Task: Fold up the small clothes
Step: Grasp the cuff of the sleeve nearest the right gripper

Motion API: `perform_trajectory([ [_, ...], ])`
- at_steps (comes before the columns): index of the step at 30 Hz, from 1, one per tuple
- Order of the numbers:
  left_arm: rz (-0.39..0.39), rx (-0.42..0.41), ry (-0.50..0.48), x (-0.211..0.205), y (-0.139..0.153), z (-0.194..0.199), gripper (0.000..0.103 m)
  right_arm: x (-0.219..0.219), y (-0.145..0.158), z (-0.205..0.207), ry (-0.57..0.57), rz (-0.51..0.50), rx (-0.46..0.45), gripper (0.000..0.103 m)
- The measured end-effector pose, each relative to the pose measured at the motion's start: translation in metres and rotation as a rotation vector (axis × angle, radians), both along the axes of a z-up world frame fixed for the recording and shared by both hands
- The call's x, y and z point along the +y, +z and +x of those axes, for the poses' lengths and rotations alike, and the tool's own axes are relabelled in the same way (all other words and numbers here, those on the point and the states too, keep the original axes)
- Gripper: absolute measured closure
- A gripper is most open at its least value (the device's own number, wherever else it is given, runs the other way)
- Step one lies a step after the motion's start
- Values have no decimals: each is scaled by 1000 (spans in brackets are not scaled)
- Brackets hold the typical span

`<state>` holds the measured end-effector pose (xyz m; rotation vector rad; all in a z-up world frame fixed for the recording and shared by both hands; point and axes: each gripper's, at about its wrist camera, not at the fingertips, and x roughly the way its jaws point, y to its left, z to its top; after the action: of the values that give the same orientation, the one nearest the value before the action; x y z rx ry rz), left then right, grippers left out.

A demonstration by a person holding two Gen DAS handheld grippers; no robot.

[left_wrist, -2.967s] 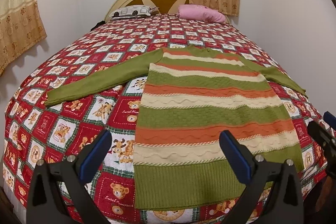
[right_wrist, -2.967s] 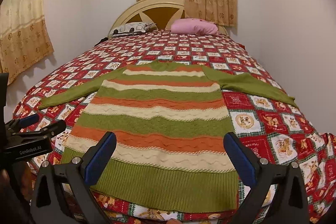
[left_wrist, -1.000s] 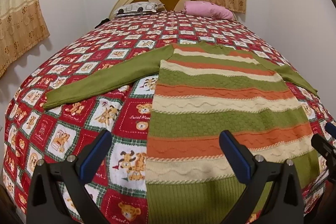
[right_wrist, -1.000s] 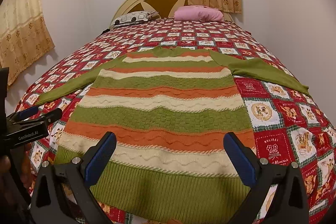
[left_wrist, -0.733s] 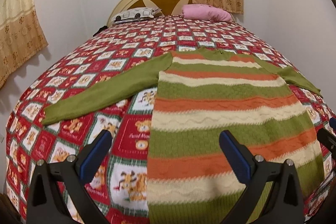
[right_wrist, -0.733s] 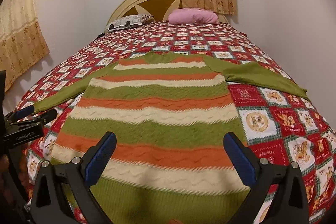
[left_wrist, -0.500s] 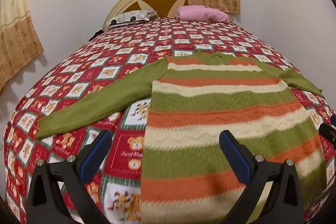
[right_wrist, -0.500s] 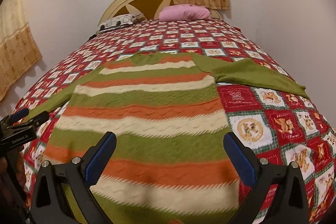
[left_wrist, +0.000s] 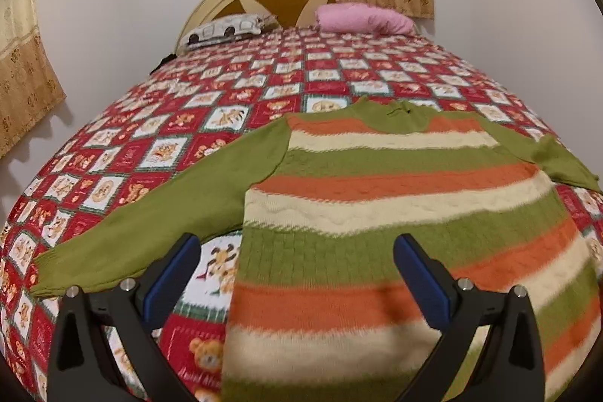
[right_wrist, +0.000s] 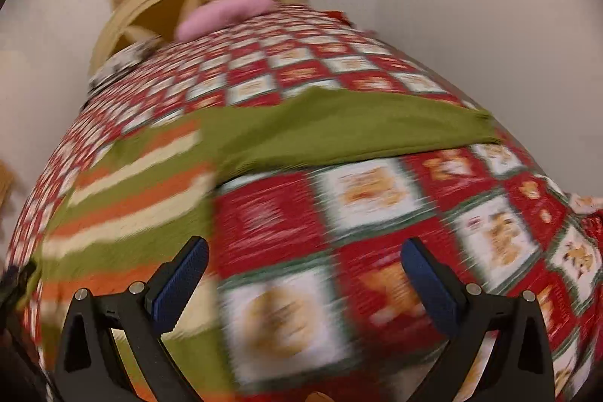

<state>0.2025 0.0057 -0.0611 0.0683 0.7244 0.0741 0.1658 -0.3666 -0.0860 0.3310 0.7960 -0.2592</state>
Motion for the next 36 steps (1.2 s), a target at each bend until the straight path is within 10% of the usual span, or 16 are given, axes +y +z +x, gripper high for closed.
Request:
perform_trajectory([
  [15, -6, 108, 33, -3, -33, 48, 0, -183, -32, 27, -325, 145, 64, 1],
  [29, -4, 133, 44, -4, -47, 57, 0, -245, -60, 54, -397, 277, 46, 18],
  [31, -5, 134, 41, -4, -47, 57, 0, -247, -61, 57, -397, 268, 44, 29],
  [36, -5, 144, 36, -6, -50, 59, 0, -250, -56, 66, -351, 227, 47, 93],
])
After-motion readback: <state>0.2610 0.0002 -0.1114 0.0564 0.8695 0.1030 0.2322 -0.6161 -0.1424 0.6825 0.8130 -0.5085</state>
